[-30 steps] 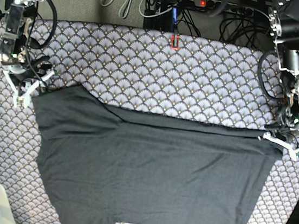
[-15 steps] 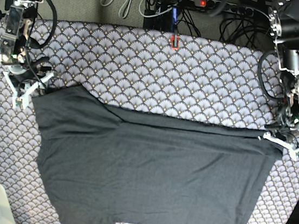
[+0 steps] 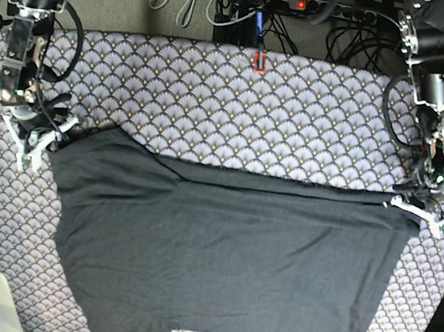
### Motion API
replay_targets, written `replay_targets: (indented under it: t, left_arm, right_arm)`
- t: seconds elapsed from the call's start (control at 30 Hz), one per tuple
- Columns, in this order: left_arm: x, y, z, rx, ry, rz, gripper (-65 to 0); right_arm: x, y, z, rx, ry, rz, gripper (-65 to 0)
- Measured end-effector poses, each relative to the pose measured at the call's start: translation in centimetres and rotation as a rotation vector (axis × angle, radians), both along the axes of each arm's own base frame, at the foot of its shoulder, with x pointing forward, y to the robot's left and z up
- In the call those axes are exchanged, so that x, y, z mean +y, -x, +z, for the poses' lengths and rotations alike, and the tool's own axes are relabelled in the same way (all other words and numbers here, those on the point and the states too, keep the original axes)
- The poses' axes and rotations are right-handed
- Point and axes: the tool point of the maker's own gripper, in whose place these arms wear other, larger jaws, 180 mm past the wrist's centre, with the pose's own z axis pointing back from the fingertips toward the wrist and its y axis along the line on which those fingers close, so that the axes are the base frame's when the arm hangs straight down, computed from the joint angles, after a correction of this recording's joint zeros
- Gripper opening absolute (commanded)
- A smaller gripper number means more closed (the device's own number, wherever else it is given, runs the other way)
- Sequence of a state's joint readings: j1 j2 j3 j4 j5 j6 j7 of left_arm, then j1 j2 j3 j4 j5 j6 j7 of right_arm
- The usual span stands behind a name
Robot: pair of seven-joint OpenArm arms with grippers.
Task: Fold the T-shirt properly
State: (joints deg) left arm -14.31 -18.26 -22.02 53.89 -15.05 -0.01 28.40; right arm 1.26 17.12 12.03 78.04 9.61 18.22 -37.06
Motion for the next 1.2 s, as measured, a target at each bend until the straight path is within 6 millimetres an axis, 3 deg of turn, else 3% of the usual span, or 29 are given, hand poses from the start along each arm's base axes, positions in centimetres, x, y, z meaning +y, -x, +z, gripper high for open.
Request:
replay_targets:
  t: [0.1,0.3,0.57,0.8,1.07,1.2]
  left_arm:
    - [0.0,0.0,0.0,0.0,0.0,0.0,-64.7]
    - [0.1,0.0,0.1,0.0,-0.003,0.0,-64.7]
    - [0.9,0.1,0.5,-0.003,-0.016,0.004,-64.7]
    - [0.9,0.1,0.5,-0.002,-0.015,0.003,-64.7]
    - [0.9,0.1,0.5,-0.003,-0.015,0.004,-64.7]
    - [0.8,0.1,0.4,-0.003,-0.014,0.005,-64.7]
  right_arm:
    - [0.0,0.1,-0.1,0.004,0.0,0.0,-65.0]
    - [-0.4,0.0,0.3,-0.001,0.014,0.004,-65.0]
    - [-0.1,-1.2,3.1,-0.078,0.044,0.029,-65.0]
    - [0.0,-1.0,2.9,-0.07,0.041,0.028,-65.0]
    - [0.0,1.0,1.2,-0.018,0.04,0.029,-65.0]
    - [1.7,2.4,-0.5,0.042,0.038,0.08,-64.9]
